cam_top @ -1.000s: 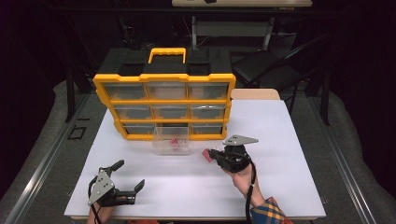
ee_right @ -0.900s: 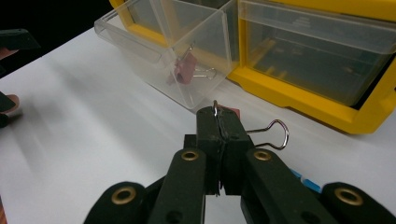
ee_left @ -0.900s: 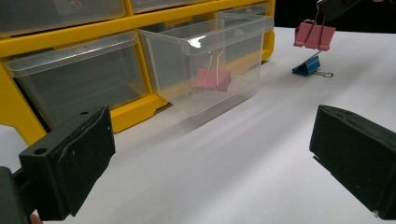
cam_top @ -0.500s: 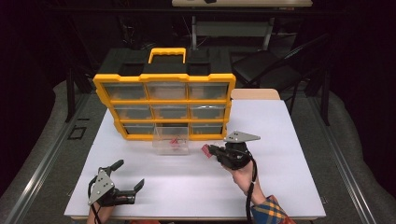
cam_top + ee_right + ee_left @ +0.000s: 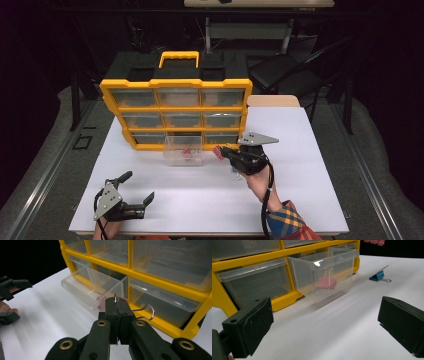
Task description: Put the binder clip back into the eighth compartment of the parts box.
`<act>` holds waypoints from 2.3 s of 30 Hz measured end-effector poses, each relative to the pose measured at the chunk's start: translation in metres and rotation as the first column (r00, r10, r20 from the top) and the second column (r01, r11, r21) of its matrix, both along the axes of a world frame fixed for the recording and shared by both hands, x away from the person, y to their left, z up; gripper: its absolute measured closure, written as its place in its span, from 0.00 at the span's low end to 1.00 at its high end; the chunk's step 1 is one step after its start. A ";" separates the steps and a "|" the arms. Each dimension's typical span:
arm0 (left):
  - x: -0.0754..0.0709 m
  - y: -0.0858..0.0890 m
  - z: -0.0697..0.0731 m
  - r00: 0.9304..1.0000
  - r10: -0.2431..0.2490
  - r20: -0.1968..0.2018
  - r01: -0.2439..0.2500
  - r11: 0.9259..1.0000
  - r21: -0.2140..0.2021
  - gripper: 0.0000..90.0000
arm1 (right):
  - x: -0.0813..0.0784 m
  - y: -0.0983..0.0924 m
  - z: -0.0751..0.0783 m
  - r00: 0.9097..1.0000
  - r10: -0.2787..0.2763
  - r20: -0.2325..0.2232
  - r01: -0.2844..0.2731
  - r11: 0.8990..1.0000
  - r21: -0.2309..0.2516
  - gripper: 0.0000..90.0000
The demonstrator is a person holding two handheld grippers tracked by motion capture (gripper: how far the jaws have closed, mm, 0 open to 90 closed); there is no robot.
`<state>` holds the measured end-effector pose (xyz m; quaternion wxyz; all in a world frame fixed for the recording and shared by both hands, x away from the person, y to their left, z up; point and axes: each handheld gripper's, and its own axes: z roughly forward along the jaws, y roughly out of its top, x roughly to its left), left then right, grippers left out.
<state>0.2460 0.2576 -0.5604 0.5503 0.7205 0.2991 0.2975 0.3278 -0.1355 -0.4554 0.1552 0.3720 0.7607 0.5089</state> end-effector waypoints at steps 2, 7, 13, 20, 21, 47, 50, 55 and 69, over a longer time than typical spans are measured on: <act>0.000 0.001 0.000 1.000 0.003 -0.002 -0.003 1.000 -0.001 0.00 | 0.001 0.001 0.004 1.000 0.001 0.005 -0.001 1.000 0.000 0.99; 0.000 0.000 0.000 1.000 0.003 -0.003 -0.003 1.000 0.000 0.00 | 0.004 0.006 0.013 1.000 0.011 0.027 -0.011 1.000 0.008 0.99; 0.001 0.000 0.000 1.000 0.000 -0.004 0.000 1.000 0.002 0.00 | 0.010 0.016 0.021 0.999 0.027 0.041 -0.027 1.000 0.005 0.99; 0.001 0.000 0.000 1.000 0.001 -0.004 -0.001 1.000 -0.001 0.00 | 0.019 0.034 0.031 0.997 0.059 0.050 -0.059 0.998 -0.005 0.99; 0.000 0.000 0.000 1.000 0.001 -0.002 -0.001 1.000 -0.001 0.00 | 0.021 0.037 0.033 0.996 0.067 0.051 -0.067 0.998 -0.006 0.99; 0.001 0.000 0.000 1.000 -0.004 -0.003 0.004 1.000 -0.004 0.00 | 0.060 0.102 0.005 0.986 0.149 -0.080 -0.158 0.980 -0.122 0.72; -0.001 0.000 0.000 1.000 -0.008 0.000 0.008 1.000 -0.007 0.00 | 0.055 0.095 0.005 0.983 0.174 -0.063 -0.181 0.975 -0.126 0.52; 0.001 0.000 -0.001 1.000 0.003 -0.005 -0.003 1.000 -0.015 0.00 | 0.045 0.070 0.004 0.979 0.195 -0.051 -0.200 0.971 -0.131 0.25; 0.001 -0.001 0.000 1.000 0.001 -0.003 -0.001 1.000 -0.004 0.00 | 0.012 -0.019 -0.023 0.992 0.122 -0.011 -0.122 0.988 -0.094 0.06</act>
